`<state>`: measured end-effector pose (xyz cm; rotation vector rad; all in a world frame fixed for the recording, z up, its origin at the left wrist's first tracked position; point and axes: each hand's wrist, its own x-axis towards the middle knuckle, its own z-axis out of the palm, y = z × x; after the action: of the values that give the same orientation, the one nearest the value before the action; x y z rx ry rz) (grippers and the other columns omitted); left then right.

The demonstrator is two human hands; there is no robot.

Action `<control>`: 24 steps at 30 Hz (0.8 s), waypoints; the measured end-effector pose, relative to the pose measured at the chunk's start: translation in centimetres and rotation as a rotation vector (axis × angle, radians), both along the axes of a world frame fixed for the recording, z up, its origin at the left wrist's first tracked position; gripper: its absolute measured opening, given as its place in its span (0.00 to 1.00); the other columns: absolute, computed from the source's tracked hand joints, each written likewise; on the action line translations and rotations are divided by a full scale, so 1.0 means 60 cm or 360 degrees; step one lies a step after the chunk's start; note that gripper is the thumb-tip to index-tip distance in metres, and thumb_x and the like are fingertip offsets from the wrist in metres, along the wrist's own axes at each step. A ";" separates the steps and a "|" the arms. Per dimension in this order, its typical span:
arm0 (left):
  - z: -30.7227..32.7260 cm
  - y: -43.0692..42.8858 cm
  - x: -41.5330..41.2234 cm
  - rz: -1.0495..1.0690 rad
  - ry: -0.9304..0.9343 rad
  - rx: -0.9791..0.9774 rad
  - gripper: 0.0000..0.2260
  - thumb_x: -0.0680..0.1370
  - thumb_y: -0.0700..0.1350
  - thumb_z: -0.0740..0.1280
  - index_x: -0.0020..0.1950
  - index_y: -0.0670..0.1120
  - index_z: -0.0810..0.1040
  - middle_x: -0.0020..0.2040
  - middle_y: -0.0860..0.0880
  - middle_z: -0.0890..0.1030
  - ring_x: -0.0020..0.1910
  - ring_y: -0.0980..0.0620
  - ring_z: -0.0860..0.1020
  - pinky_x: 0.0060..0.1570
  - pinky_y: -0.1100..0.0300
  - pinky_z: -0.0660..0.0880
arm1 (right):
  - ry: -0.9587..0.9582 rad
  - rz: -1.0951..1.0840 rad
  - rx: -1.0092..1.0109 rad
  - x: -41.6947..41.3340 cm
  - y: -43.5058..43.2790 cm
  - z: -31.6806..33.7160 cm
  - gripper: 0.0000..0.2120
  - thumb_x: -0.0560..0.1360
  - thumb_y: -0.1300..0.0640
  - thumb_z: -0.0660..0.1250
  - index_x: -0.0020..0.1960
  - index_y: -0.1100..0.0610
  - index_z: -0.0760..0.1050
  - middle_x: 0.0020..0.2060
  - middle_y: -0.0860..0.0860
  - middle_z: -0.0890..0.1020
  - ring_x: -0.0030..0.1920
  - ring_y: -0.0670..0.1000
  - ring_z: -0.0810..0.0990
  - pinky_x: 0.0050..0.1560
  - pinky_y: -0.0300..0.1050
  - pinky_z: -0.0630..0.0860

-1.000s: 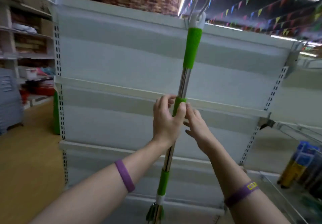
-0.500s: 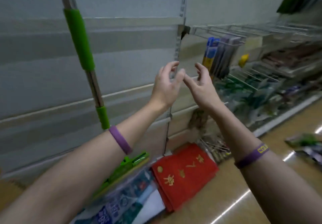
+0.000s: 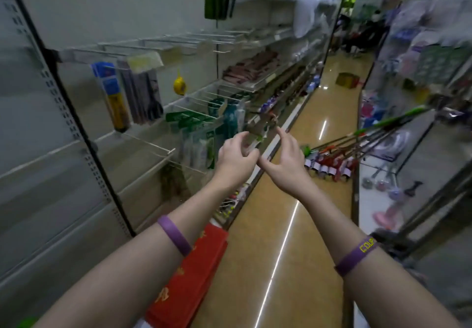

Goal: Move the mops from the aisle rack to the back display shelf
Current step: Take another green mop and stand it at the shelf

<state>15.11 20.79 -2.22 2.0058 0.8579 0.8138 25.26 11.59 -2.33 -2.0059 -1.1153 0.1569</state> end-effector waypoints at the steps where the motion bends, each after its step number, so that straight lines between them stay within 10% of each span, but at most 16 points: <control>1: -0.001 -0.014 0.033 -0.0046 0.0018 0.0024 0.24 0.78 0.49 0.64 0.75 0.51 0.66 0.72 0.47 0.68 0.72 0.49 0.65 0.71 0.50 0.65 | -0.0003 -0.0053 -0.0005 0.029 -0.020 -0.002 0.40 0.77 0.41 0.67 0.80 0.49 0.50 0.80 0.51 0.54 0.80 0.54 0.50 0.79 0.58 0.52; 24: -0.047 -0.004 0.560 -0.0567 0.0188 -0.0017 0.35 0.75 0.56 0.69 0.78 0.60 0.56 0.79 0.50 0.56 0.78 0.47 0.53 0.73 0.37 0.56 | 0.0175 -0.0880 -0.0028 0.505 -0.090 -0.089 0.46 0.74 0.39 0.70 0.80 0.44 0.45 0.81 0.48 0.45 0.80 0.56 0.44 0.77 0.60 0.49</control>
<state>48.68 20.55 -5.05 2.1308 0.5420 0.4914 55.56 6.17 -7.68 -2.2131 -0.4632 -0.0114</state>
